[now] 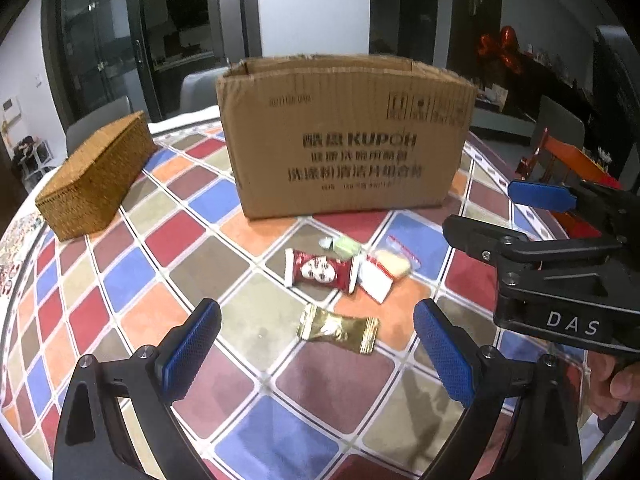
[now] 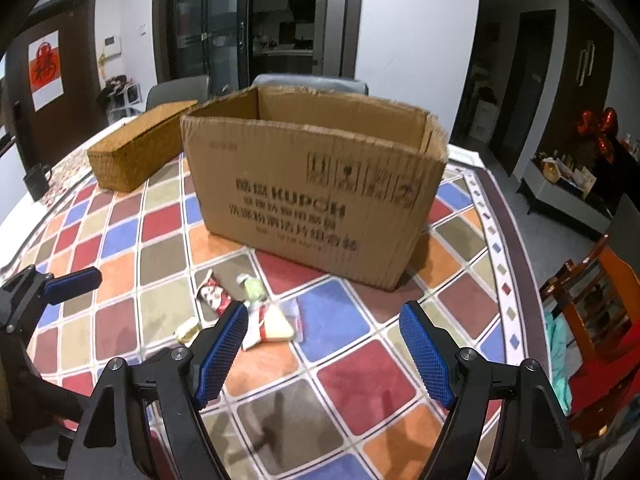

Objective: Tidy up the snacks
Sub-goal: 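Move both open tools back down toward the remaining snacks on the table, then grasp gold-wrapped candy with left tool while right tool grasps clear cake bag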

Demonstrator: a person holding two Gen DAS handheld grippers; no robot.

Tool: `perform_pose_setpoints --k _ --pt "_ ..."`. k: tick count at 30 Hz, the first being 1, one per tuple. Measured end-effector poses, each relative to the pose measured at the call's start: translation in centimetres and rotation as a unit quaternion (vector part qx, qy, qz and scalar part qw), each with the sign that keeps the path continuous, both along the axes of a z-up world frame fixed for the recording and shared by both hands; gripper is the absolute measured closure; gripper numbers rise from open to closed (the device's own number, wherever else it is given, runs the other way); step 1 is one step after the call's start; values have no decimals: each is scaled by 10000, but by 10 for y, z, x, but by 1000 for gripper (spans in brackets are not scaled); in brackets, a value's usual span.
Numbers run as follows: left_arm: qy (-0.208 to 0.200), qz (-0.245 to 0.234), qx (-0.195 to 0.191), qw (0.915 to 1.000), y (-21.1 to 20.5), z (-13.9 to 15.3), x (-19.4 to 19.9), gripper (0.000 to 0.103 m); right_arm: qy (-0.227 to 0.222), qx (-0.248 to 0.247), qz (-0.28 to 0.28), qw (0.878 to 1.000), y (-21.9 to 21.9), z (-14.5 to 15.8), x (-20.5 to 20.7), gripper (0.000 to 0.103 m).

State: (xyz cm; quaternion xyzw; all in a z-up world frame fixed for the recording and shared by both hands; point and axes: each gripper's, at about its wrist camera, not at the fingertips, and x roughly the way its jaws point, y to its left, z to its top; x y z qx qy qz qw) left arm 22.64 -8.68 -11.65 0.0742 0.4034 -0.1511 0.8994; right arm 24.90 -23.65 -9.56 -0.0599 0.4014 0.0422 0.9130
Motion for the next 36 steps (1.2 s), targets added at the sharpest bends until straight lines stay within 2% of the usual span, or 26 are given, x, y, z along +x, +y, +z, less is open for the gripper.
perform_pose_setpoints --k 20,23,36 --pt "422 -382 12 9984 0 -49 19 12 650 20 226 9976 12 -55 25 24" --pt "455 -450 14 9979 1 -53 22 16 710 15 269 9971 15 -60 29 24" --pt "519 -522 -98 9972 0 -61 26 20 881 5 404 9953 23 -75 41 24"
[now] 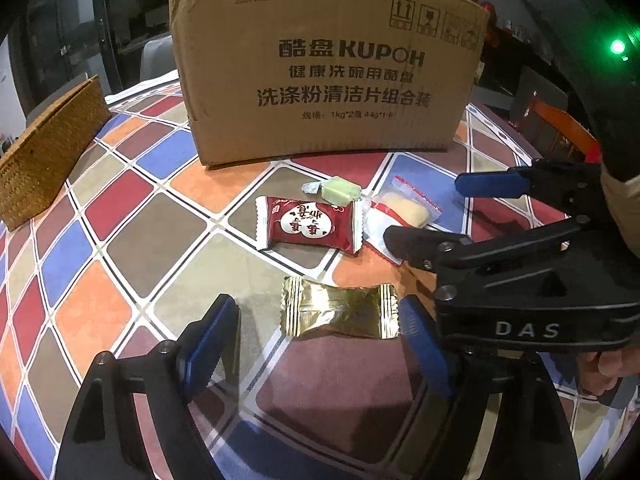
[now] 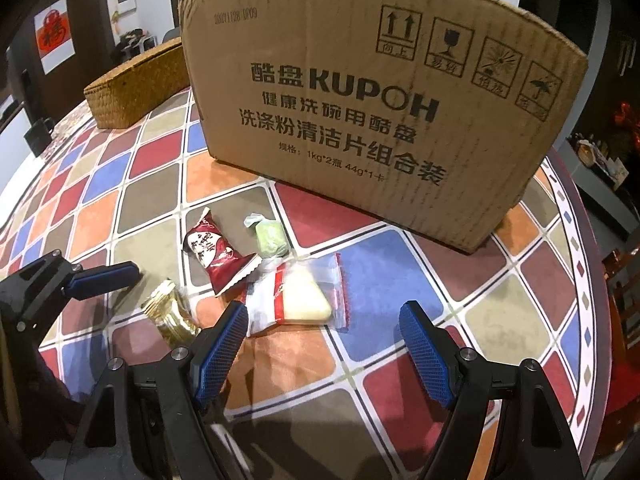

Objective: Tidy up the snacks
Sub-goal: 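Grasp gold-wrapped candy with left tool while right tool grasps clear cake bag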

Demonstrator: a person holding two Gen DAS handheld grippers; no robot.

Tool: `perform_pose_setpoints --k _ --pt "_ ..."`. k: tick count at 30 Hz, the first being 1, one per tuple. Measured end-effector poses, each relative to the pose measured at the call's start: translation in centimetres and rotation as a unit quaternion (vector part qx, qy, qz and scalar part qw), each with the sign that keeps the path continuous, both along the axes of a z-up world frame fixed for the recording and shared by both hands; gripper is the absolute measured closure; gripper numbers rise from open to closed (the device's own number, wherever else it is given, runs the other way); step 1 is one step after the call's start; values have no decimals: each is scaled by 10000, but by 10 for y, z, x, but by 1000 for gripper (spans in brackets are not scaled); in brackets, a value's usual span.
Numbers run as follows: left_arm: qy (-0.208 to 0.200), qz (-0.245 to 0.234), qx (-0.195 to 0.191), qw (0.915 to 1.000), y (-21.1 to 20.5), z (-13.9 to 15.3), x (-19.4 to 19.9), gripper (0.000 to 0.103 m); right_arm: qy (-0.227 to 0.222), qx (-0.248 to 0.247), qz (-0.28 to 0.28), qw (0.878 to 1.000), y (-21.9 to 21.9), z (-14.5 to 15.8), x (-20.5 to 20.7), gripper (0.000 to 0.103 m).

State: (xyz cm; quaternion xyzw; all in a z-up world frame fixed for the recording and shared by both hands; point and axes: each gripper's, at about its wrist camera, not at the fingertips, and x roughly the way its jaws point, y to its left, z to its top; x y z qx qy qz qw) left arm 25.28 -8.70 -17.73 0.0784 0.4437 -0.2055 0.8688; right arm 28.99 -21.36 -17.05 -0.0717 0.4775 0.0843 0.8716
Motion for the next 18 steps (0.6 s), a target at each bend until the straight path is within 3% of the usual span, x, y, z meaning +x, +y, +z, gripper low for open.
perform_pose_setpoints --k 15,18 --pt "-74 11 -10 10000 1 0 -2 36 215 79 122 9997 11 -15 13 25" --pt "-92 31 -6 10000 1 1 -2 44 191 85 122 9997 12 -14 12 31"
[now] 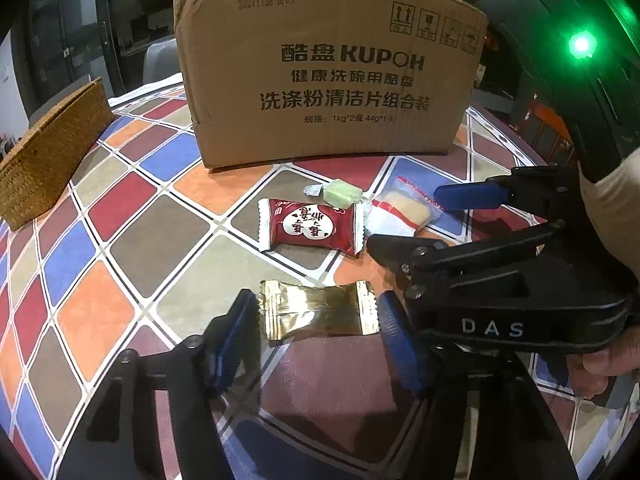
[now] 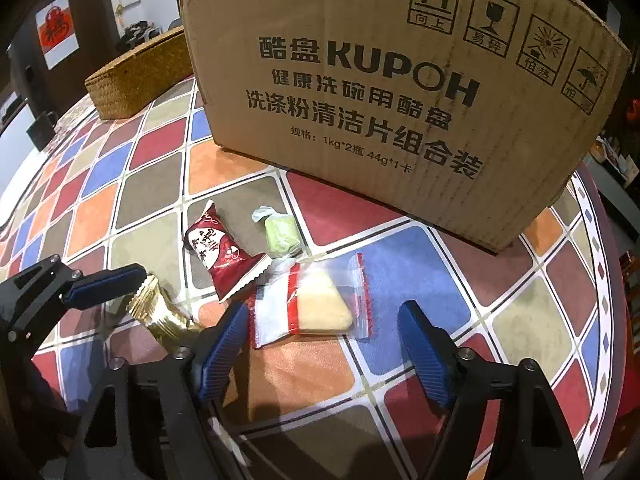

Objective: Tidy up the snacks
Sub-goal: 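Grasp gold-wrapped candy with left tool while right tool grasps clear cake bag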

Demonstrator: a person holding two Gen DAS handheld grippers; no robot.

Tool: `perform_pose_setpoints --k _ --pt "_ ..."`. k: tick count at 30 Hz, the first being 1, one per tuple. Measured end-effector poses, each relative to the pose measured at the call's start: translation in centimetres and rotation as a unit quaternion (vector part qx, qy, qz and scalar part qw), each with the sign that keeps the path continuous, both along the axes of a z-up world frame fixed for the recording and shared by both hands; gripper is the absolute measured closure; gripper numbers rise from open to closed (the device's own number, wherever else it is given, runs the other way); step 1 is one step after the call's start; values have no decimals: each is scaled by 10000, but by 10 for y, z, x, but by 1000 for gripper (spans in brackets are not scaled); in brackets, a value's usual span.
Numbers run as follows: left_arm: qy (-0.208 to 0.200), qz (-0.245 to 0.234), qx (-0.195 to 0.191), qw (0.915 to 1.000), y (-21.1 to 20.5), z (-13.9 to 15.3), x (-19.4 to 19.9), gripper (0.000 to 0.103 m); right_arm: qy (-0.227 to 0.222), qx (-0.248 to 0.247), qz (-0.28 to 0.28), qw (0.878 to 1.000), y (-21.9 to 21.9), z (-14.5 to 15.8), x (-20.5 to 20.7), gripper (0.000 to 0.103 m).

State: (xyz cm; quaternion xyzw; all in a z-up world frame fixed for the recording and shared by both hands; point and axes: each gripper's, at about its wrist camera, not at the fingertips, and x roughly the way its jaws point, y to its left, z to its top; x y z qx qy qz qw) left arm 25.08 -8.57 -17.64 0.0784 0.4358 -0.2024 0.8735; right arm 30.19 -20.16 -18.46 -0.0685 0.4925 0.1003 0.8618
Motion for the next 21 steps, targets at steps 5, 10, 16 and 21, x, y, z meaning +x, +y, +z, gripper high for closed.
perform_pose_setpoints --k 5,10,16,21 --pt "1 66 2 10000 2 1 1 50 -26 15 18 10000 -3 3 -2 45" --pt "-2 111 -20 9999 4 1 1 59 -76 33 40 10000 -7 6 -6 62" --pt "-17 119 24 9999 5 1 2 79 -128 12 119 9998 -5 6 -9 66" --pt "22 105 -8 9999 6 1 3 90 -177 -21 166 9997 -1 5 -9 68"
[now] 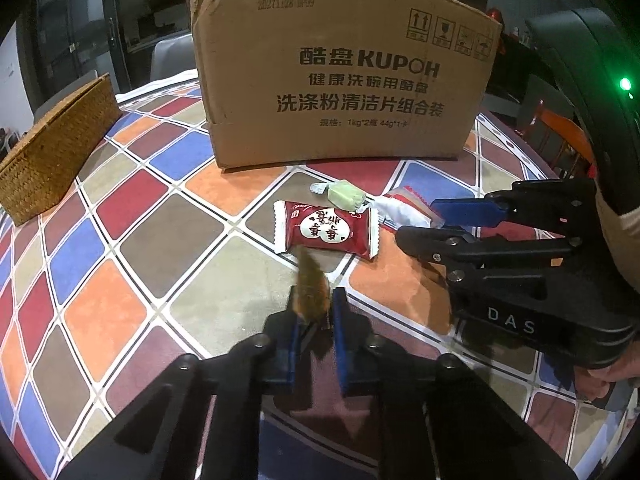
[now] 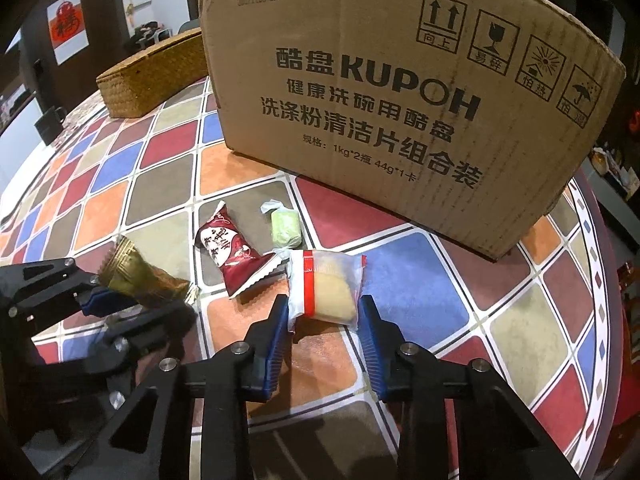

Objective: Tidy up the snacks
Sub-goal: 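Grasp gold-wrapped candy with left tool while right tool grasps clear cake bag, then carry the gold candy and clear cake bag up over the box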

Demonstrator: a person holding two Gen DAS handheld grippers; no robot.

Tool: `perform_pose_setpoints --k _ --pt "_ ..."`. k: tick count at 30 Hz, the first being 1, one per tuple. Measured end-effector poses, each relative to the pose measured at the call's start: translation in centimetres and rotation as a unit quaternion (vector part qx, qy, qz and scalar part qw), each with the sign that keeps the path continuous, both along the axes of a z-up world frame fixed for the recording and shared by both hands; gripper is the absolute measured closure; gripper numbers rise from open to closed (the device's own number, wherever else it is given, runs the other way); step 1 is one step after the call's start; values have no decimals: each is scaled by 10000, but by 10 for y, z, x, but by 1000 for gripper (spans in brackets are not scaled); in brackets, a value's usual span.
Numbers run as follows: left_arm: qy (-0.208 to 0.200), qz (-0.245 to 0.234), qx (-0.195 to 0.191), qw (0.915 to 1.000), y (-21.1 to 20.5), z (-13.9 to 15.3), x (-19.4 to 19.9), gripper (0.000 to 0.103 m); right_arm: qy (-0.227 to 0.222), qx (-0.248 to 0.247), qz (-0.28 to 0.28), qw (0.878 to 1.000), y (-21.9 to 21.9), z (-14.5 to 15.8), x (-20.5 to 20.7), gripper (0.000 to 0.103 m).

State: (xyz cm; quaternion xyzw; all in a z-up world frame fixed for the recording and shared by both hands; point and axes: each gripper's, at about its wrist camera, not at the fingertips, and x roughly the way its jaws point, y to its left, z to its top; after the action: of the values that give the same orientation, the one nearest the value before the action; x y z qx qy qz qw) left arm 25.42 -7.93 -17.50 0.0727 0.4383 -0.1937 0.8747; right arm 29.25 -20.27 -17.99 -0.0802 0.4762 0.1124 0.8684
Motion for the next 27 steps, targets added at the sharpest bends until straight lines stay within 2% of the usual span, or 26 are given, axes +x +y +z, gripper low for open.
perform_pose_setpoints --k 12,27 --pt "3 0 -6 10000 -1 2 -4 92 -49 57 -102 9999 -5 1 -3 69" --pt "-139 14 -30 9999 -1 23 -8 92 -243 118 -209 9994 -12 23 -11 69"
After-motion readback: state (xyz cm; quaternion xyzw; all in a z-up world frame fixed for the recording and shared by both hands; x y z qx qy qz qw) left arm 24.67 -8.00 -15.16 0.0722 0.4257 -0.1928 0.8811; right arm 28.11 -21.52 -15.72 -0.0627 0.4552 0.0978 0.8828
